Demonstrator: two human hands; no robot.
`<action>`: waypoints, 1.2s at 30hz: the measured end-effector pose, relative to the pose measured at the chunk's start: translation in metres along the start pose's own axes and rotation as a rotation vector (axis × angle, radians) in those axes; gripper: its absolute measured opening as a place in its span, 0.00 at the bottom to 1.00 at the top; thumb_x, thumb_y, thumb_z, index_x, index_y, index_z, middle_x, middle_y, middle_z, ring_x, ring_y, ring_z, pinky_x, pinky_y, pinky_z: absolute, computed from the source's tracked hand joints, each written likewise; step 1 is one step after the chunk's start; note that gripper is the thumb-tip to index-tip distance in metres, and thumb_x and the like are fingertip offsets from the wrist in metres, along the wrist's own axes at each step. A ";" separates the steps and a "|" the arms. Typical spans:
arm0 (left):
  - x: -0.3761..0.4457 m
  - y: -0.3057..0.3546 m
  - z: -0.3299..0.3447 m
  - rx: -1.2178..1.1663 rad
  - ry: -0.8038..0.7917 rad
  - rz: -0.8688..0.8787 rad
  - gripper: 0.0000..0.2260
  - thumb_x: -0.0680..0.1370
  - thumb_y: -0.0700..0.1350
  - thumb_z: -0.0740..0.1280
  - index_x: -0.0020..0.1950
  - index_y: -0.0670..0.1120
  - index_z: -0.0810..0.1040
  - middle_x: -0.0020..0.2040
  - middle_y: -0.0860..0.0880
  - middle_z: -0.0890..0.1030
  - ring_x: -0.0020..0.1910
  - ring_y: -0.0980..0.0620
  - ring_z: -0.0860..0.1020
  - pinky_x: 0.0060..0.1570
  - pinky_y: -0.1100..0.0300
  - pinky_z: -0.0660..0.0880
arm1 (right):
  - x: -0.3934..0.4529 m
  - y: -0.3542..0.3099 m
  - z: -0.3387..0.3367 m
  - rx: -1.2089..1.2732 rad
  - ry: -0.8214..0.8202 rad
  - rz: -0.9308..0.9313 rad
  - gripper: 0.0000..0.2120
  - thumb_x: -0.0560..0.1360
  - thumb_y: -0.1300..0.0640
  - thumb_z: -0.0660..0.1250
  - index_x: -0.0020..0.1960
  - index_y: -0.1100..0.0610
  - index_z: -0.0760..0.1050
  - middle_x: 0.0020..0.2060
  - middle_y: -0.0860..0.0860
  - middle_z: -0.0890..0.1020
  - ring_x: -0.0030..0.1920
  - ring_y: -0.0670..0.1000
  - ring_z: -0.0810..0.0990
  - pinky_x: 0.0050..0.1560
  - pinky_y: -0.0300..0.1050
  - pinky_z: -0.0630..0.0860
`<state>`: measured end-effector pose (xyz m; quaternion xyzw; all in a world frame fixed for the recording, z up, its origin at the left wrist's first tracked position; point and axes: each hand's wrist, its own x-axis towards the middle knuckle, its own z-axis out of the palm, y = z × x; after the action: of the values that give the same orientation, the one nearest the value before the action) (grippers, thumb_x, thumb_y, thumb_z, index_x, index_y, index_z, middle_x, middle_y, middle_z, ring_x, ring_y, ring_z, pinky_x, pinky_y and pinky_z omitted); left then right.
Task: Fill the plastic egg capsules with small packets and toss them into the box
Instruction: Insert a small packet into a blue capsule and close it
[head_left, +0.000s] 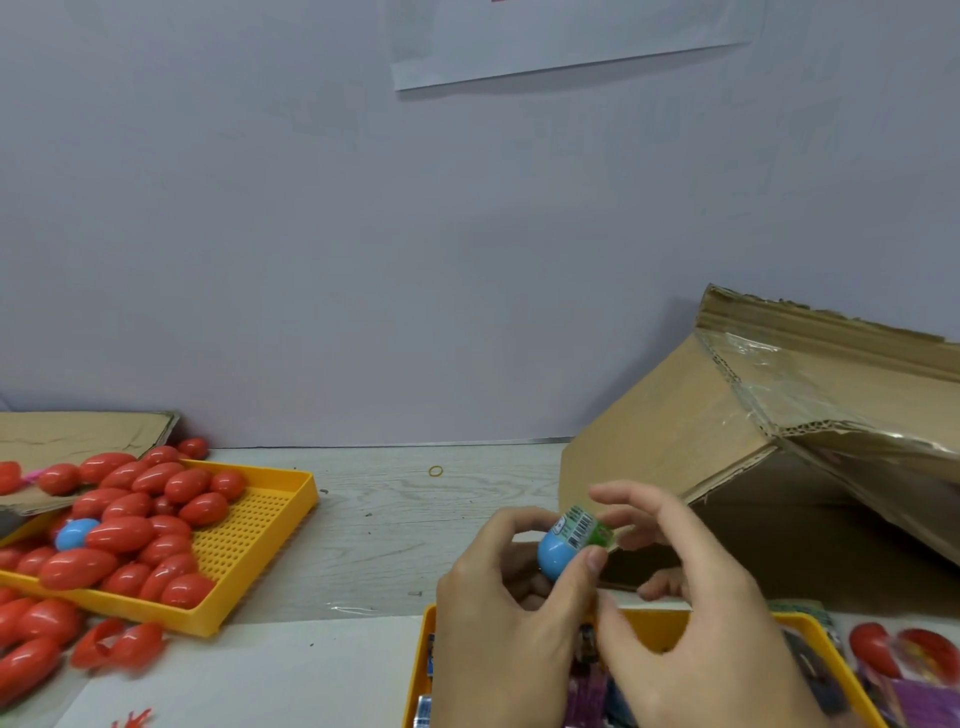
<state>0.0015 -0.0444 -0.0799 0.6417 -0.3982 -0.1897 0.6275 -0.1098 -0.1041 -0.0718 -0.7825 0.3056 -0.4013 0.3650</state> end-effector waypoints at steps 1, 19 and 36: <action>0.000 0.000 0.000 -0.010 -0.003 -0.006 0.11 0.69 0.48 0.78 0.44 0.62 0.79 0.37 0.51 0.85 0.35 0.46 0.82 0.38 0.52 0.81 | 0.000 -0.001 0.002 -0.059 -0.013 -0.035 0.41 0.62 0.65 0.76 0.58 0.26 0.65 0.55 0.30 0.72 0.57 0.34 0.71 0.43 0.32 0.74; -0.002 0.005 0.007 -0.091 -0.076 -0.114 0.09 0.72 0.44 0.75 0.48 0.50 0.78 0.38 0.50 0.86 0.39 0.46 0.85 0.42 0.54 0.82 | 0.002 0.012 0.005 -0.291 0.167 -0.267 0.42 0.53 0.61 0.84 0.60 0.38 0.69 0.46 0.35 0.76 0.47 0.38 0.74 0.39 0.27 0.68; 0.000 0.006 0.005 -0.083 -0.089 -0.038 0.07 0.79 0.47 0.65 0.46 0.53 0.83 0.40 0.49 0.86 0.39 0.49 0.85 0.39 0.59 0.80 | 0.001 0.015 0.007 -0.287 0.150 -0.285 0.36 0.54 0.59 0.83 0.57 0.40 0.73 0.45 0.36 0.77 0.50 0.37 0.76 0.38 0.25 0.69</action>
<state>-0.0040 -0.0473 -0.0747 0.6134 -0.4052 -0.2460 0.6316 -0.1065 -0.1111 -0.0865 -0.8297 0.2723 -0.4583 0.1655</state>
